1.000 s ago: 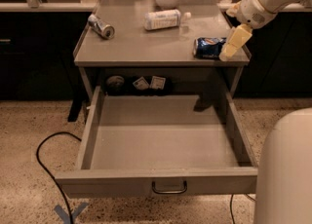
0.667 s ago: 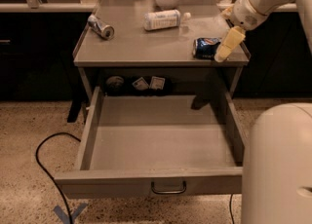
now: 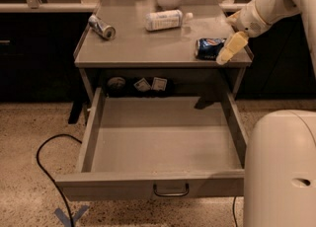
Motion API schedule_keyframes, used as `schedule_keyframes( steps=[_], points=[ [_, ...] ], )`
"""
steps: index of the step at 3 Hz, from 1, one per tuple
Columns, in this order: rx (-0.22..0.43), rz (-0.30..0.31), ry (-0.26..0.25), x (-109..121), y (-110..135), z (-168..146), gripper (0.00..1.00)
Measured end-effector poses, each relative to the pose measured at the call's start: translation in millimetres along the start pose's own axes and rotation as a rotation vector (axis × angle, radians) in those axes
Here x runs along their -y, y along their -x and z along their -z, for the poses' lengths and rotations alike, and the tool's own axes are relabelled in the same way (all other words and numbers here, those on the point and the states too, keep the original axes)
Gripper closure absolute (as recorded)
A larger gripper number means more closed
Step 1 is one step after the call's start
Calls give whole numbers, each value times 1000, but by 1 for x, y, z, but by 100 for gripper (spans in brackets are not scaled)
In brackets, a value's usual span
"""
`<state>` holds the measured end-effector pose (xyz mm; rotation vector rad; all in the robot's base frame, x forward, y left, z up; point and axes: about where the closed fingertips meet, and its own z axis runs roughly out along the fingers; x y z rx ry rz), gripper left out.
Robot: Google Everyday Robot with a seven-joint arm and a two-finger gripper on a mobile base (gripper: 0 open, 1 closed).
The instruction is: Place pepsi can into top drawer
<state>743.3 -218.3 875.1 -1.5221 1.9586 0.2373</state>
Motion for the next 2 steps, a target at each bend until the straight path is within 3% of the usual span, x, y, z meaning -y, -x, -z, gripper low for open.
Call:
schedule_keyframes(
  steps=[2],
  points=[
    [38,-52,18,3,-11,-13,0]
  ],
)
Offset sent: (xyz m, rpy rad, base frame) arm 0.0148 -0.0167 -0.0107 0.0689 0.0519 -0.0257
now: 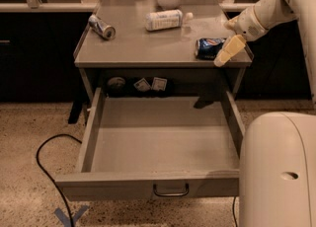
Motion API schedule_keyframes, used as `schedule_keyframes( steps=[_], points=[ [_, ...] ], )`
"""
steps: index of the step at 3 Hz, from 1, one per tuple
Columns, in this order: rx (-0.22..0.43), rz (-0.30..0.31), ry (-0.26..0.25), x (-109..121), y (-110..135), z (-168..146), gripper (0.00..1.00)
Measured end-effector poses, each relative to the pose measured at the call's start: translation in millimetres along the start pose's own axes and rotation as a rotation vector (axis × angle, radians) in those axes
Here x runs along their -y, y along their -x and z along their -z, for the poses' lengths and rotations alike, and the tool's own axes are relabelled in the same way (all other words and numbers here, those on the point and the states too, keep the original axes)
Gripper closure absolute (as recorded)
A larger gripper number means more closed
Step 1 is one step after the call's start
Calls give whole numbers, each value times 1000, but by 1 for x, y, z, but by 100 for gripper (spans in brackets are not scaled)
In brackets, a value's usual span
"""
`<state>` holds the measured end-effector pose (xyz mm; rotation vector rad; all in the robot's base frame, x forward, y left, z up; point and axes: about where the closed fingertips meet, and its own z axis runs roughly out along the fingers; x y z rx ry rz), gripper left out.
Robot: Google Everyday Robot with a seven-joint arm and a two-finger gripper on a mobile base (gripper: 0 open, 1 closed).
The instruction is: Place pepsi can into top drawer
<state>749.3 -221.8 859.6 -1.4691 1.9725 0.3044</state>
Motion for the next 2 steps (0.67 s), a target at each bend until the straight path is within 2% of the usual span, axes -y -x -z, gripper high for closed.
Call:
schedule_keyframes(
  steps=[2],
  points=[
    [-10,-15,65,-8,-6,-21,0]
  ],
)
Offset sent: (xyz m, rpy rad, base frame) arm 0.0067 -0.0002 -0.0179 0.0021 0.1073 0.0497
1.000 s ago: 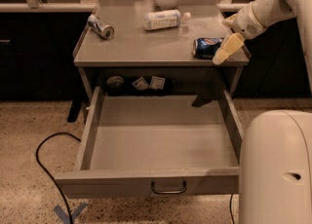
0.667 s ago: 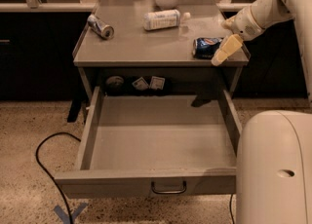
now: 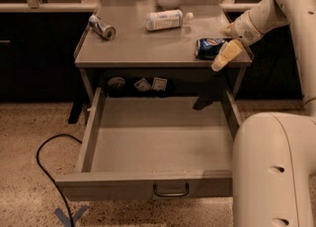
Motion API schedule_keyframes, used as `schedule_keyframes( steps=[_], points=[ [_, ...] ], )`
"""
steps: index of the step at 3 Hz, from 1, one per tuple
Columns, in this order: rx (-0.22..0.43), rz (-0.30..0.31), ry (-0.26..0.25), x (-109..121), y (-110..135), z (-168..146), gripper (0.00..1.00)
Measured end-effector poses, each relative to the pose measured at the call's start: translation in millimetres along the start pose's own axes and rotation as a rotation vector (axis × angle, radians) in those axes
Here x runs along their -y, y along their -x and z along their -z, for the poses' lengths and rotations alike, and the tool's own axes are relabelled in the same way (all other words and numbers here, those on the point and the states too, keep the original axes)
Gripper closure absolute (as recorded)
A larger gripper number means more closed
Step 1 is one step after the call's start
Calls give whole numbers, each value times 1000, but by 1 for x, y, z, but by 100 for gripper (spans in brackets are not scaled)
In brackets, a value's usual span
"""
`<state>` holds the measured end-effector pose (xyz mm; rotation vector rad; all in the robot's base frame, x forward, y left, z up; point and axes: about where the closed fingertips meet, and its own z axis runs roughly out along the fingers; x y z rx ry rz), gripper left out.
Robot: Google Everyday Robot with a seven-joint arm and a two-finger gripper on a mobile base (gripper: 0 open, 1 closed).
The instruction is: Place pepsi can into top drawer
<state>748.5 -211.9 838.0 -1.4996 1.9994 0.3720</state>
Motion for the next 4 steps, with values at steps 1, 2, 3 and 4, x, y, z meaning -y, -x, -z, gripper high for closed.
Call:
schedule_keyframes(
  steps=[1,2,3,4],
  points=[
    [0,0,1,0,0,0,19],
    [0,0,1,0,0,0,42],
    [4,0,-1,1,1,-3,64],
    [40,30,7,-4,15,-4,90]
  ],
)
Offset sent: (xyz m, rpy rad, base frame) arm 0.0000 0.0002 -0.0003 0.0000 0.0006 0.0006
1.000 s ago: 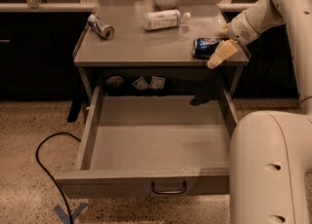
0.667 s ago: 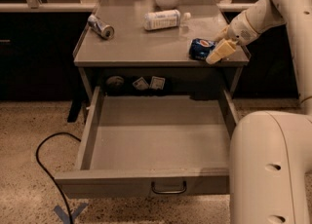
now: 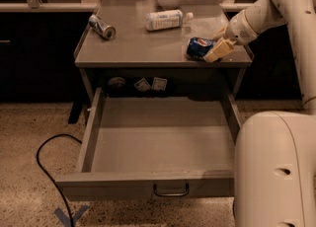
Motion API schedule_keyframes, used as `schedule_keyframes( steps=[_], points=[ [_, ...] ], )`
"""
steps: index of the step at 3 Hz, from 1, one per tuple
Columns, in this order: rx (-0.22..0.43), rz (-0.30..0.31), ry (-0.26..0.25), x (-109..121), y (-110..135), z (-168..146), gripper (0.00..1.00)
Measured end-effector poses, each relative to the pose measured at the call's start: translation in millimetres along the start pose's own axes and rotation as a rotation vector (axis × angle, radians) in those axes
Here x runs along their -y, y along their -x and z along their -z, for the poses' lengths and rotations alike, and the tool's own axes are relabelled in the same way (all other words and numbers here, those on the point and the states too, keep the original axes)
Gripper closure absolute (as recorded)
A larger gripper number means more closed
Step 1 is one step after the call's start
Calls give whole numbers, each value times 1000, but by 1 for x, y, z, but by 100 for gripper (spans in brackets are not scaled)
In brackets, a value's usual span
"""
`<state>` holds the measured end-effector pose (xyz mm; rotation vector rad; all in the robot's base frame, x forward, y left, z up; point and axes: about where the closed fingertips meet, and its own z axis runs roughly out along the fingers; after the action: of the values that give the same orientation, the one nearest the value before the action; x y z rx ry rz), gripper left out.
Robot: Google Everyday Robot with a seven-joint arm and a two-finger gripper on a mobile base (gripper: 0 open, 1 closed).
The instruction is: Place pepsi can into top drawer
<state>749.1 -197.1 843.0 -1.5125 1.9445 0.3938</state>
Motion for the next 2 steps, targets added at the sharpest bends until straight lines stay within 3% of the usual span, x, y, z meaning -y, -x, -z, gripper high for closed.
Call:
schedule_keyframes(
  steps=[1,2],
  points=[
    [16,46,25,-18,18,2,100],
    [33,93,33,-47,40,15,100]
  ],
)
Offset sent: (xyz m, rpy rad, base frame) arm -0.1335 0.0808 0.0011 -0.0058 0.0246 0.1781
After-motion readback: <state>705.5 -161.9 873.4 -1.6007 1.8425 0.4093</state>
